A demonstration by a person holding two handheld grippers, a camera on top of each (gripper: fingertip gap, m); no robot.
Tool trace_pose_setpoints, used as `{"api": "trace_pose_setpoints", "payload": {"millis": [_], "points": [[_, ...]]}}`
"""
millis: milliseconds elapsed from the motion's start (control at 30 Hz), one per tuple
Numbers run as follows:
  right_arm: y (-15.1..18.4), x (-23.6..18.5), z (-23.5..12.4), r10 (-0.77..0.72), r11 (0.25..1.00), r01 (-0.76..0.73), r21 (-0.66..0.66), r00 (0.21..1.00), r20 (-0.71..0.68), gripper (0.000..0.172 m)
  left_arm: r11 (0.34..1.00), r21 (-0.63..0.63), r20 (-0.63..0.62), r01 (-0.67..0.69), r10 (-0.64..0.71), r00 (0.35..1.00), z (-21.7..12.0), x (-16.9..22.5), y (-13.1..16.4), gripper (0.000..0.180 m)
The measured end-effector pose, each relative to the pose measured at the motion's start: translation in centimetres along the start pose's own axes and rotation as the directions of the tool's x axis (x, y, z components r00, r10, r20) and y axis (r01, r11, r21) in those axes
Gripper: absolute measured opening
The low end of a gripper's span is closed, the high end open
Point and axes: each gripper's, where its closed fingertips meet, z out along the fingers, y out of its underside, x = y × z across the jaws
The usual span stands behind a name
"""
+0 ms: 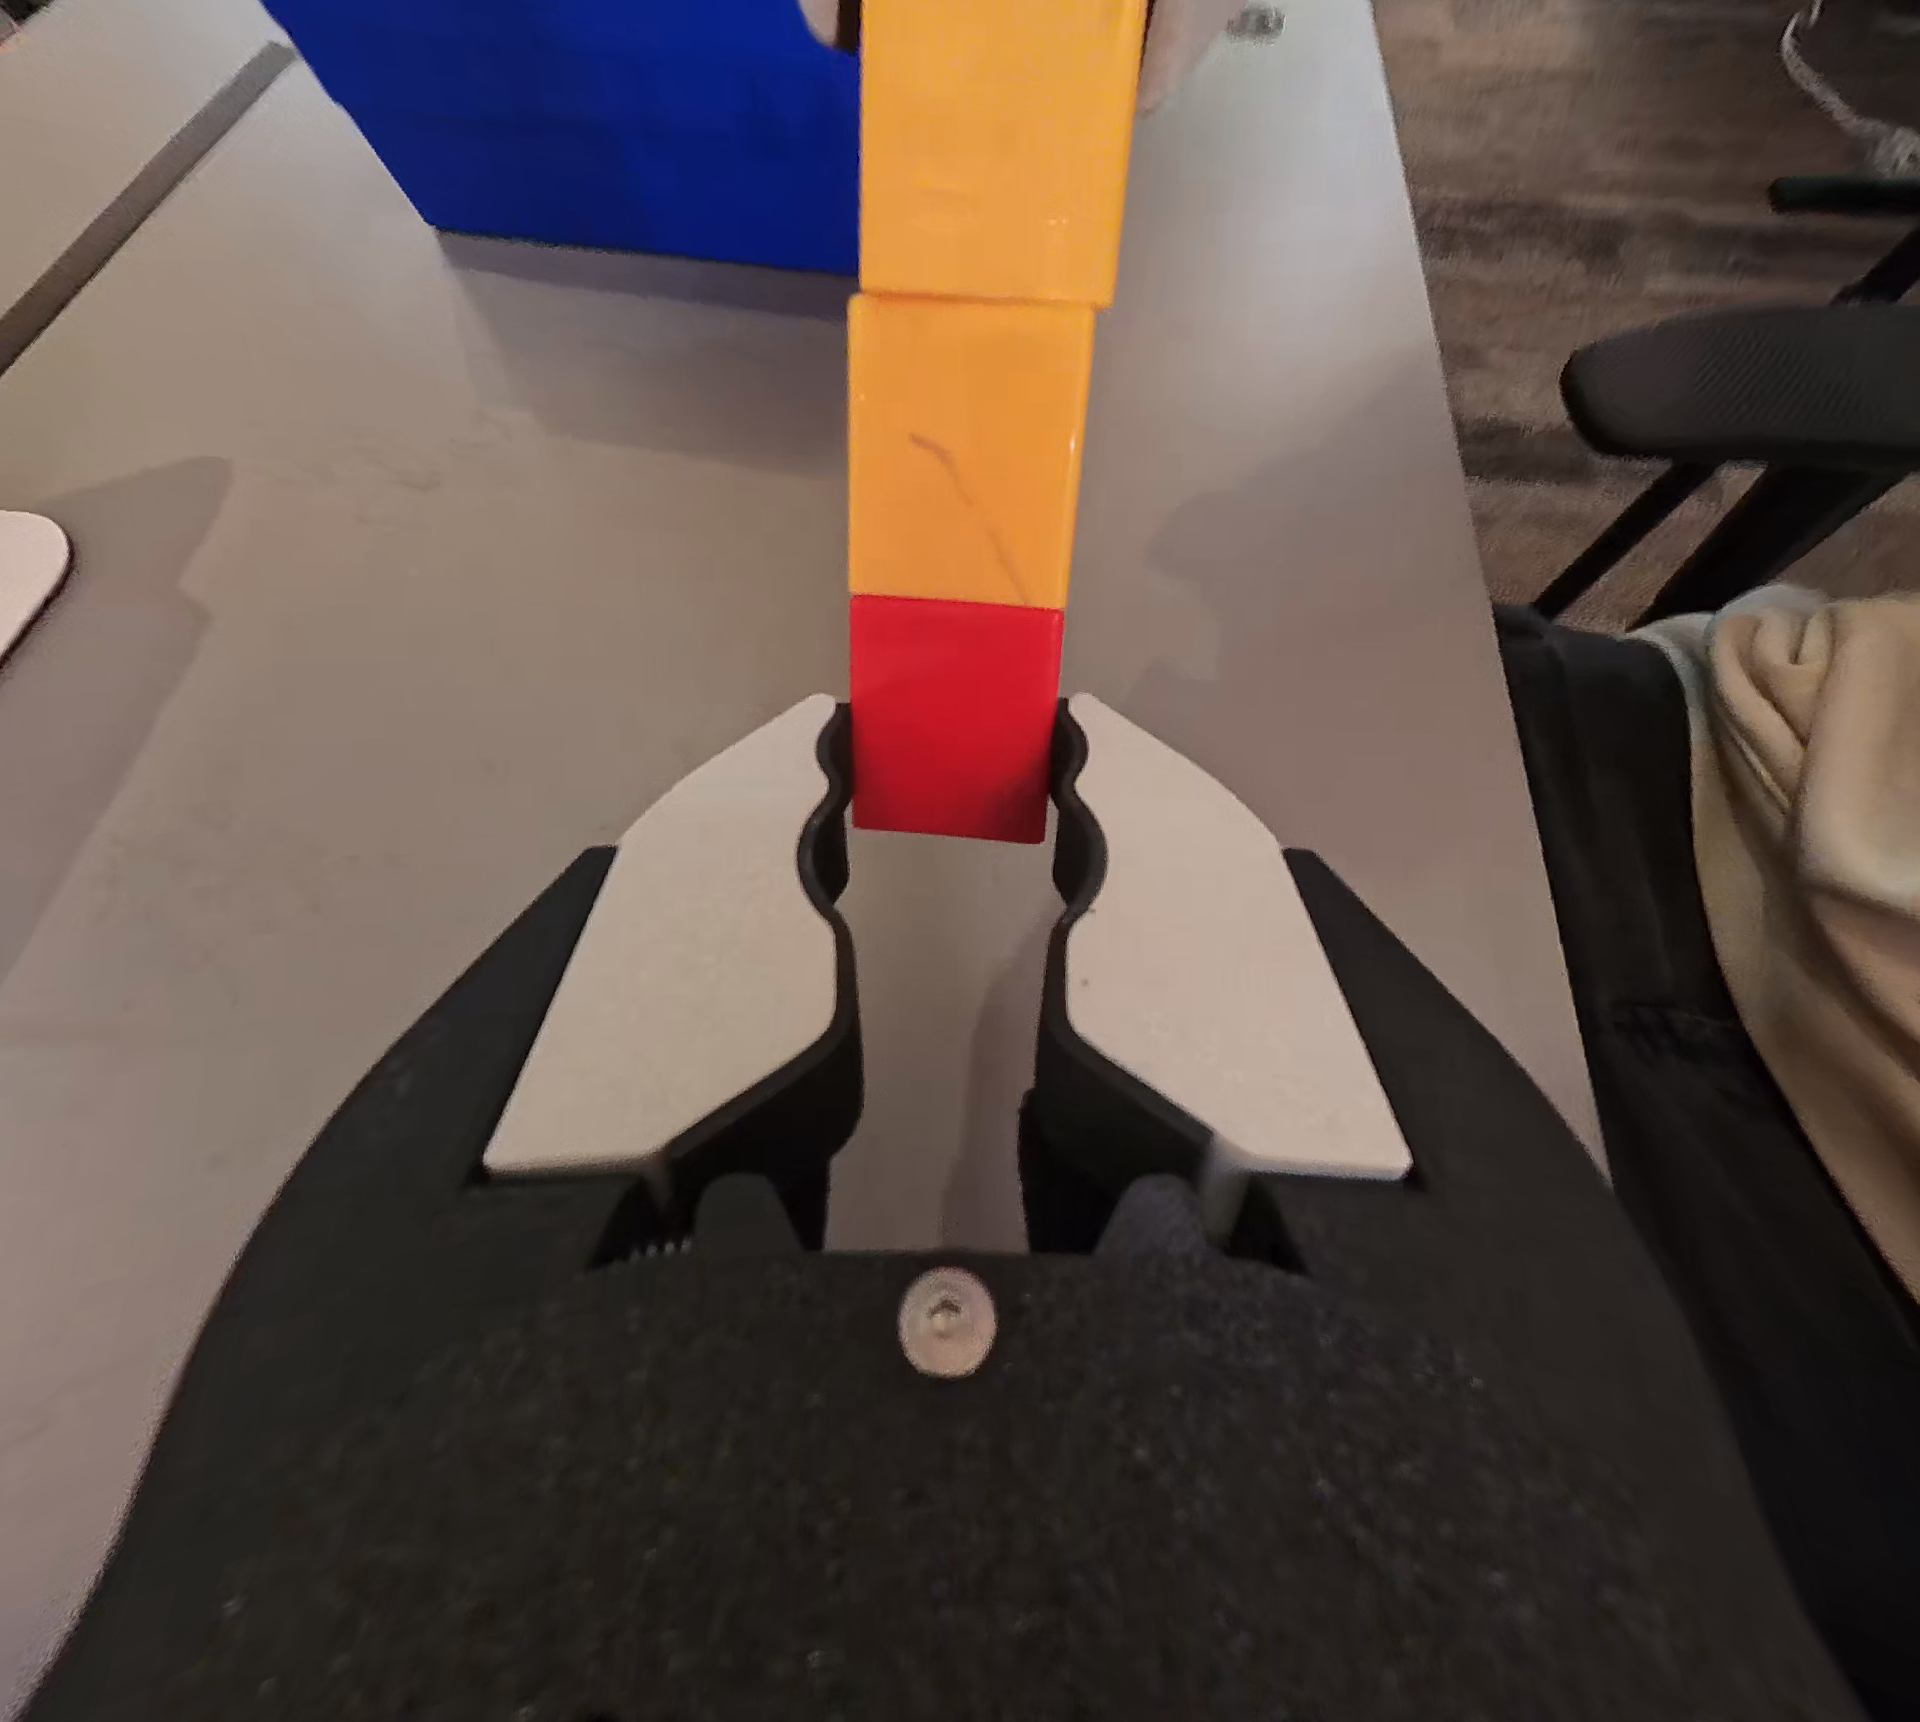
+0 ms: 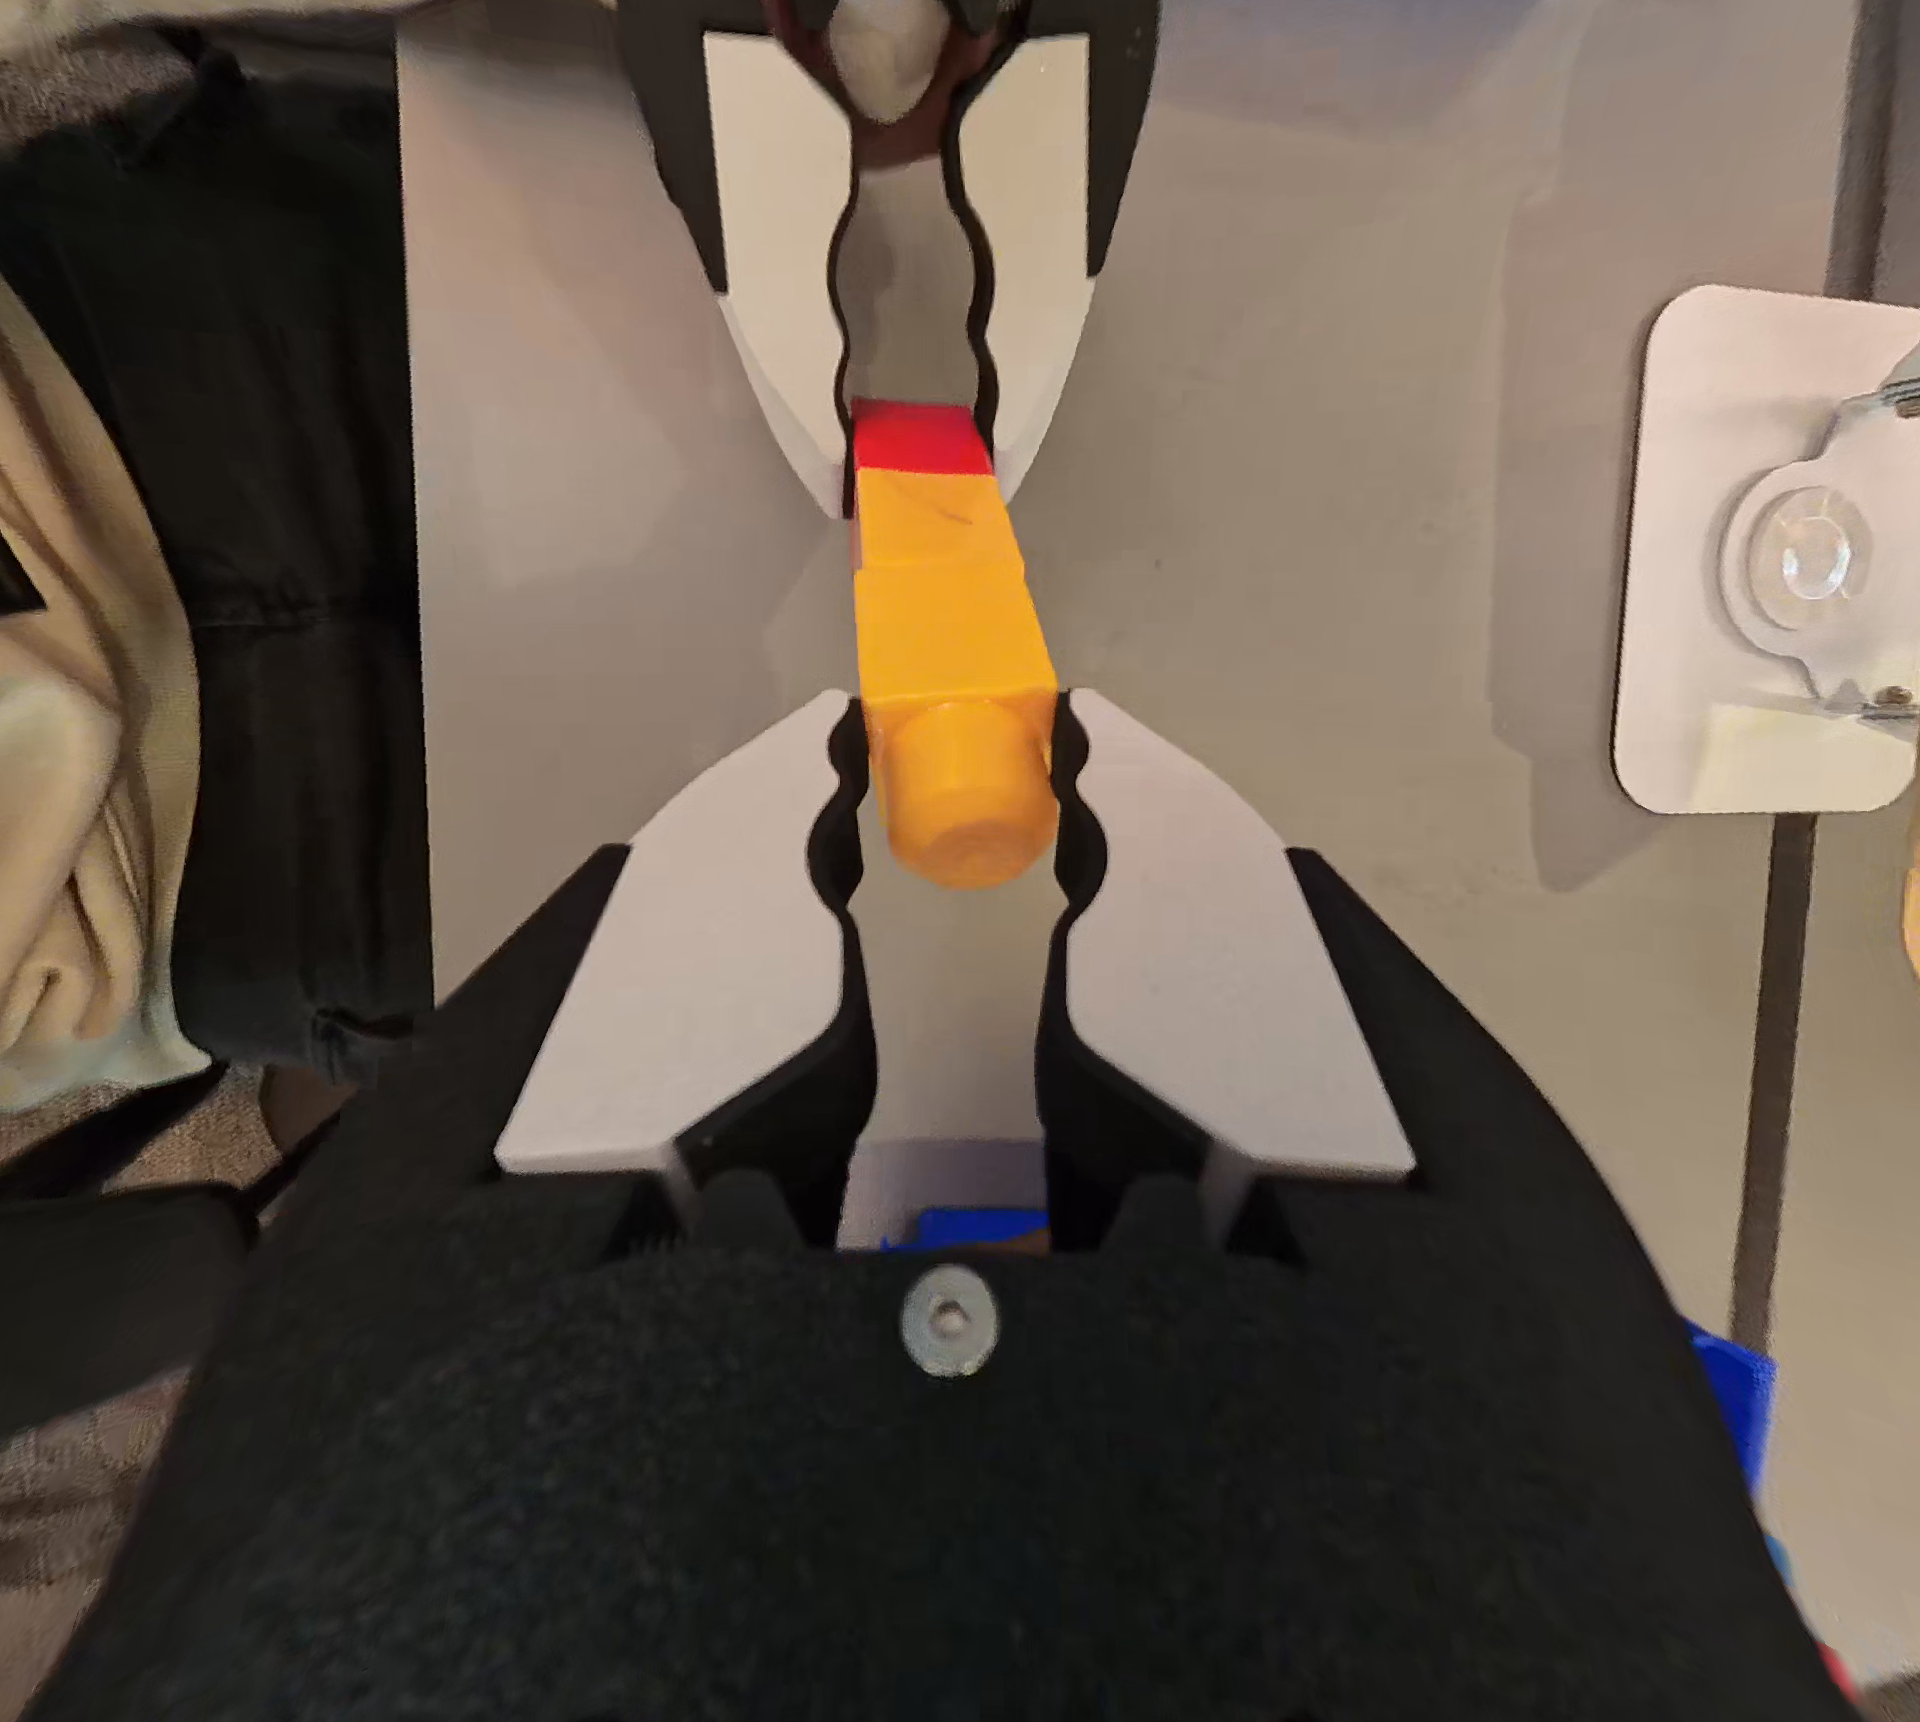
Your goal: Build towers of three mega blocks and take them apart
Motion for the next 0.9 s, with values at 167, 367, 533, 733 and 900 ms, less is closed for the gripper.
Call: {"api": "trace_pose_setpoints", "payload": {"millis": [167,367,533,733,900], "points": [[0.1,1.2,0.7,0.097,0.991,-0.096,0.094,0.995,-0.009,0.034,0.999,0.037,0.050,0.017,-0.019,0.999,-0.3,-1.3,0.2,0.035],[0.0,1.0,1.0,0.057,0.992,-0.059,0.113,0.998,0.019,0.034,0.999,0.029,0.023,0.033,-0.034,0.999,-0.2,-1.1,0.6,0.036],[-0.1,1.1,0.8,0.040,0.996,-0.041,0.081,0.999,0.018,0.034,0.999,0.019,0.029,0.027,-0.028,0.999,-0.1,-1.1,0.5,0.036],[-0.2,2.0,0.1,0.070,0.990,-0.061,0.127,0.995,-0.065,0.046,0.992,0.108,0.000,0.057,-0.057,0.998,-0.4,-1.0,-0.9,0.036],[0.5,2.9,-2.6,0.364,0.862,-0.268,0.430,0.918,-0.159,0.070,0.996,0.077,0.184,-0.037,0.022,0.983,-2.4,-3.0,-0.6,0.036]]}}
